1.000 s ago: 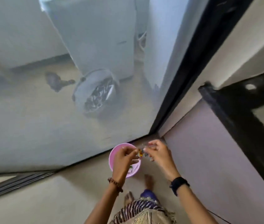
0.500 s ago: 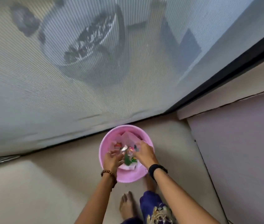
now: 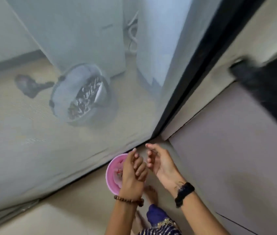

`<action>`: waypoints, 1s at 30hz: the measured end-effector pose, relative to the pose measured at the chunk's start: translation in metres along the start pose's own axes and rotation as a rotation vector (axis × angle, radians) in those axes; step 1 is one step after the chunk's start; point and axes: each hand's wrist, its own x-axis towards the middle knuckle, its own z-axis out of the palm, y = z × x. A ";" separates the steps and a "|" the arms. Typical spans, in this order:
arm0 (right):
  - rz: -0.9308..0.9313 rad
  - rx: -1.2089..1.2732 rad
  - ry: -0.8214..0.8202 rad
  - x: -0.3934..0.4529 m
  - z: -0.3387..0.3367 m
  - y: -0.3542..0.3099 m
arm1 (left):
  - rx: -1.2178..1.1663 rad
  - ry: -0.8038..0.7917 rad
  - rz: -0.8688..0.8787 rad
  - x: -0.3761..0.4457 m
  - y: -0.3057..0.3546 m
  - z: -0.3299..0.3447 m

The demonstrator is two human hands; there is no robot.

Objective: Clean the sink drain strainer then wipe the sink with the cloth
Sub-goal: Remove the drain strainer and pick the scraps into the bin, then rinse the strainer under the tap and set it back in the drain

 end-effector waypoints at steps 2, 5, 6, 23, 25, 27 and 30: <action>-0.090 0.062 -0.104 -0.067 0.011 -0.039 | -0.024 -0.152 0.004 -0.056 0.005 0.053; -0.285 0.112 -0.220 -0.168 0.012 -0.091 | 0.032 -0.376 -0.013 -0.132 -0.001 0.122; -0.338 0.121 -0.242 -0.194 0.009 -0.102 | 0.061 -0.438 -0.022 -0.150 -0.006 0.138; -1.003 0.140 0.373 -0.421 -0.231 -0.221 | 0.813 -0.851 -0.432 -0.255 -0.263 0.342; -1.006 0.158 0.438 -0.428 -0.272 -0.233 | 0.873 -0.841 -0.454 -0.250 -0.307 0.356; -0.994 0.169 0.493 -0.432 -0.310 -0.247 | 0.928 -0.828 -0.465 -0.243 -0.348 0.372; -0.965 0.193 0.569 -0.432 -0.372 -0.271 | 1.016 -0.783 -0.469 -0.227 -0.415 0.400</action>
